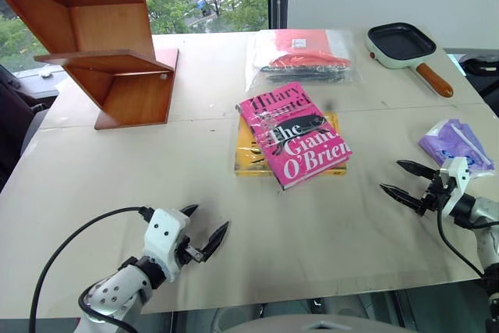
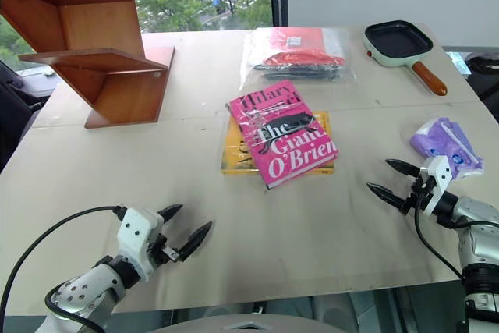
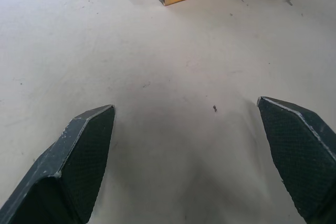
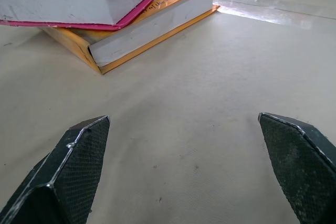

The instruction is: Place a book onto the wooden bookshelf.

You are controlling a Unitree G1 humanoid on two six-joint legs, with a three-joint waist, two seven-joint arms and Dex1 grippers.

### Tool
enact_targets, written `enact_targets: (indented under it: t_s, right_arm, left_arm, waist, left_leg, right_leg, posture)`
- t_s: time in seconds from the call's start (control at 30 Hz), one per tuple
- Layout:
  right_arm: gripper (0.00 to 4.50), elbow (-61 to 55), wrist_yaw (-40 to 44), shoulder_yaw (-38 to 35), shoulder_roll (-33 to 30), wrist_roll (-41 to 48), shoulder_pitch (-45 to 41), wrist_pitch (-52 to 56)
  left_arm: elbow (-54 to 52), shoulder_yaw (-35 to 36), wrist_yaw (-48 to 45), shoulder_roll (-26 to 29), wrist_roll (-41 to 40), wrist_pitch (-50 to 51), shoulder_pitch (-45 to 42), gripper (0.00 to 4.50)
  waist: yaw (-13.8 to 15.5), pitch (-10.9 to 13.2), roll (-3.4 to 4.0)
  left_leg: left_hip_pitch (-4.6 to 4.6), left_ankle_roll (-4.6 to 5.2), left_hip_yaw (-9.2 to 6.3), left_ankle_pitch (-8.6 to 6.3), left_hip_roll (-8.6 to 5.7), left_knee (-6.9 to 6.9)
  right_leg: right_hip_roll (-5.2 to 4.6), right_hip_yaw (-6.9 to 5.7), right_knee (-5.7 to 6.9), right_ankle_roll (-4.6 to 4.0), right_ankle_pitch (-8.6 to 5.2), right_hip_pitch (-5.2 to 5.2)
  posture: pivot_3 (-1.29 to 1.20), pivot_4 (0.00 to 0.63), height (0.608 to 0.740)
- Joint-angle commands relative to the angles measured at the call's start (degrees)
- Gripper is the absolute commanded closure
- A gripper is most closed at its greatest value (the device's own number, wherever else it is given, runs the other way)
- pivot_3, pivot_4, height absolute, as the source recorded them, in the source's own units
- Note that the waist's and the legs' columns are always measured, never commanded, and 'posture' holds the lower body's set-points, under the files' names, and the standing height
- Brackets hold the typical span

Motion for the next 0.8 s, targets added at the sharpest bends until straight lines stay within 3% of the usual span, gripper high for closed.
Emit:
enact_targets:
  t_s: [0.03, 0.8]
  right_arm:
    - [0.0, -0.6, 1.0, -1.1, -0.7, 0.6, -0.4, -0.5]
    - [0.0, -3.2, -2.0, -0.8, -0.4, -0.5, -0.7, 3.0]
  left_arm:
    - [-2.5, 0.7, -1.5, 0.6, -1.7, -1.3, 0.7, 0.02]
    - [-1.7, 3.2, -4.7, 1.6, -4.9, -2.9, 0.2, 0.02]
  waist:
    - [0.1, 0.0, 0.0]
    - [0.2, 0.0, 0.0]
  left_leg:
    - [0.0, 0.0, 0.0, 0.0, 0.0, 0.0]
    - [0.01, 0.0, 0.03, 0.0, 0.0, 0.0]
  right_leg:
    - [0.0, 0.0, 0.0, 0.0, 0.0, 0.0]
    - [0.01, -0.01, 0.01, -0.01, 0.01, 0.0]
  posture:
    - [0.0, 0.15, 0.74]
    - [0.0, 0.15, 0.74]
